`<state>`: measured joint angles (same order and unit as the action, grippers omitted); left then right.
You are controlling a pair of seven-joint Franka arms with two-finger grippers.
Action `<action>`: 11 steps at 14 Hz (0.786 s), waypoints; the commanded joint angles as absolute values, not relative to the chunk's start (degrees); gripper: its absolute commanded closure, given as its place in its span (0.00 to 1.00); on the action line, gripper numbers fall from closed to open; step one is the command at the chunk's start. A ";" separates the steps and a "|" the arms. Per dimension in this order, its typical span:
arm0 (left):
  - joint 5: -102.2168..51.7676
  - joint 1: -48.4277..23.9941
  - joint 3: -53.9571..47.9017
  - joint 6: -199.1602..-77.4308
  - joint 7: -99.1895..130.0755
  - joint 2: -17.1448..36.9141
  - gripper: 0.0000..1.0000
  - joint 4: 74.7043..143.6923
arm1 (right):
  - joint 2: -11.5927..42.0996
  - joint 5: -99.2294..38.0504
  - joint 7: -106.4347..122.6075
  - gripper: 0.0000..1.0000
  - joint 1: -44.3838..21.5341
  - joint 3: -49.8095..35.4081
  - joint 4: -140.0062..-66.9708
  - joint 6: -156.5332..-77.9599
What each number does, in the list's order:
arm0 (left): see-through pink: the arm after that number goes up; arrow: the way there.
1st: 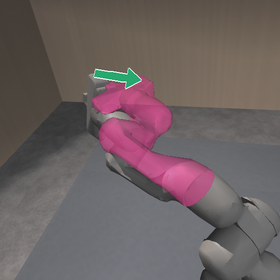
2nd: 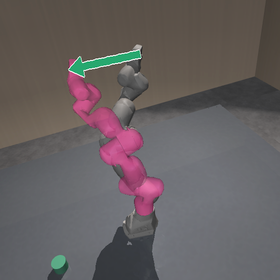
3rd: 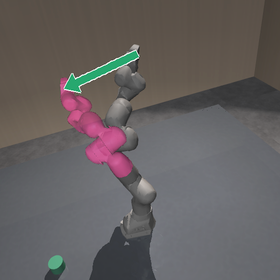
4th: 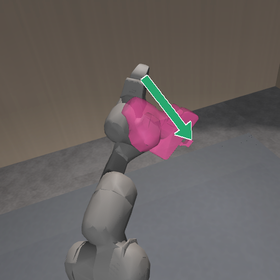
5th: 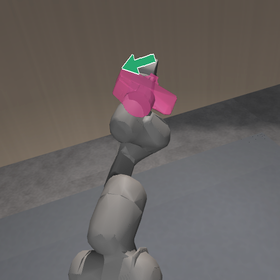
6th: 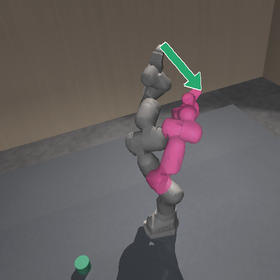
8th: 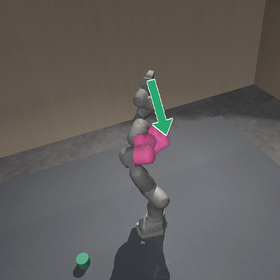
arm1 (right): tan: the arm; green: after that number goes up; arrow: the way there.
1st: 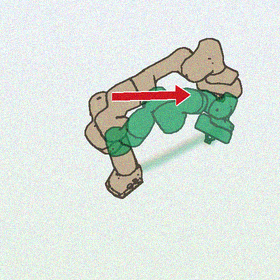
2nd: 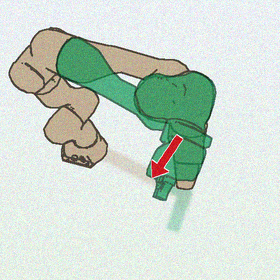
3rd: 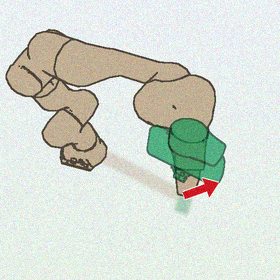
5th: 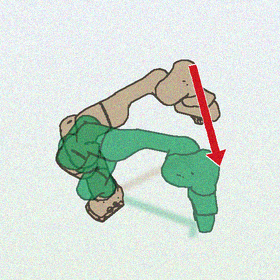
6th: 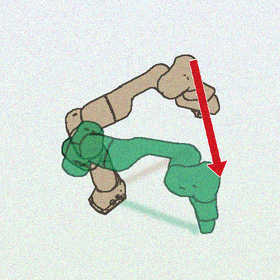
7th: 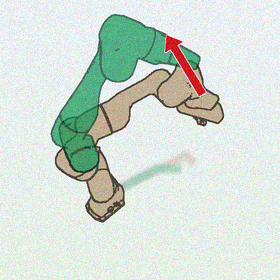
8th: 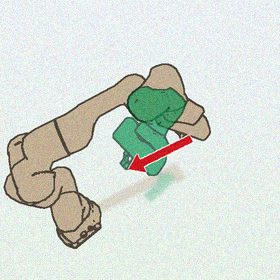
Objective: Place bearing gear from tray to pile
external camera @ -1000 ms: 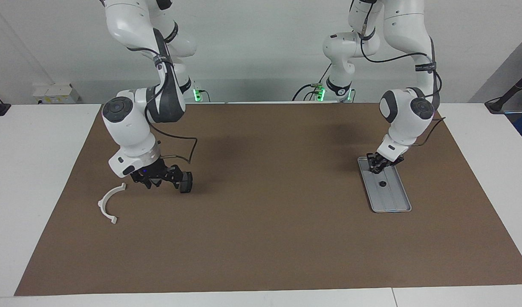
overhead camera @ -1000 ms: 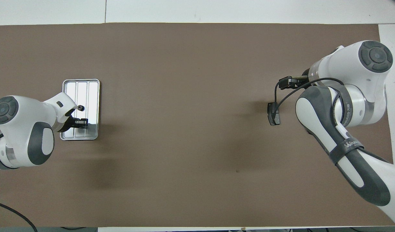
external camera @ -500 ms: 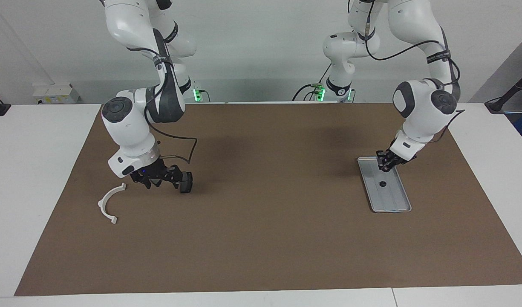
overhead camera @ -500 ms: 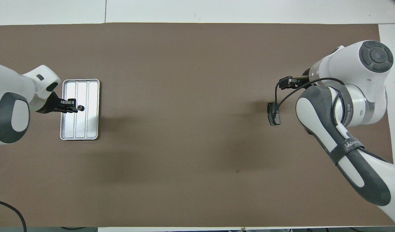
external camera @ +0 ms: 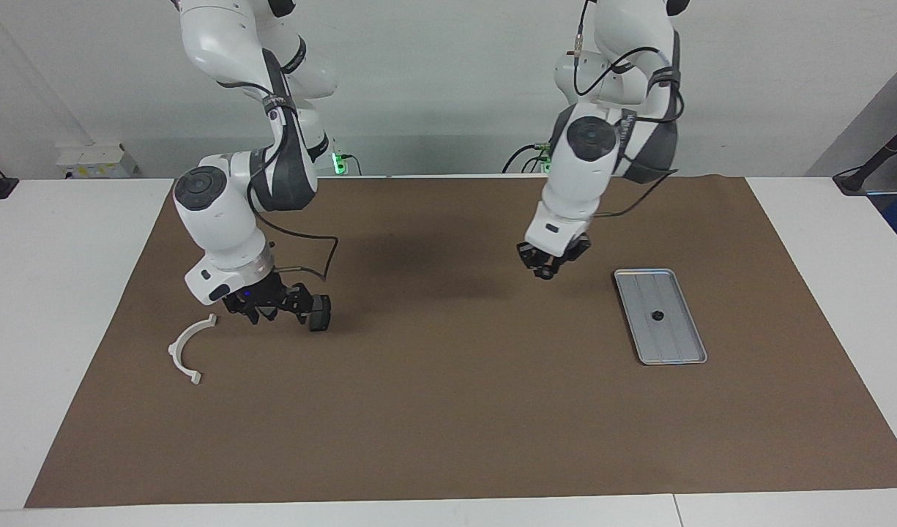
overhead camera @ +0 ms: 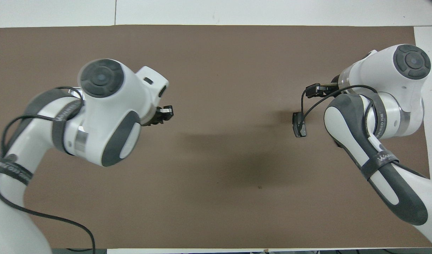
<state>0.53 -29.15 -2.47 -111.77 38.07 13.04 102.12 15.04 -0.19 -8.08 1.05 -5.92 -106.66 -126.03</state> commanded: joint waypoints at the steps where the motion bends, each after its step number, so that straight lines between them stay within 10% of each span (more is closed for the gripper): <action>1: 1.84 -34.09 -1.05 -111.35 44.89 23.09 1.00 93.09 | 14.68 -0.70 -8.35 0.00 1.49 -6.15 -106.96 -125.77; 11: 1.93 -34.19 -0.88 -128.31 46.14 26.19 1.00 99.84 | 14.50 -0.70 -8.26 0.00 2.55 -6.15 -107.75 -126.21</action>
<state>1.01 -33.95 -0.99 -125.46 45.32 26.90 97.25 15.04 -0.19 -8.08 1.55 -5.65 -106.80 -126.03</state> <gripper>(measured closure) 0.652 0.000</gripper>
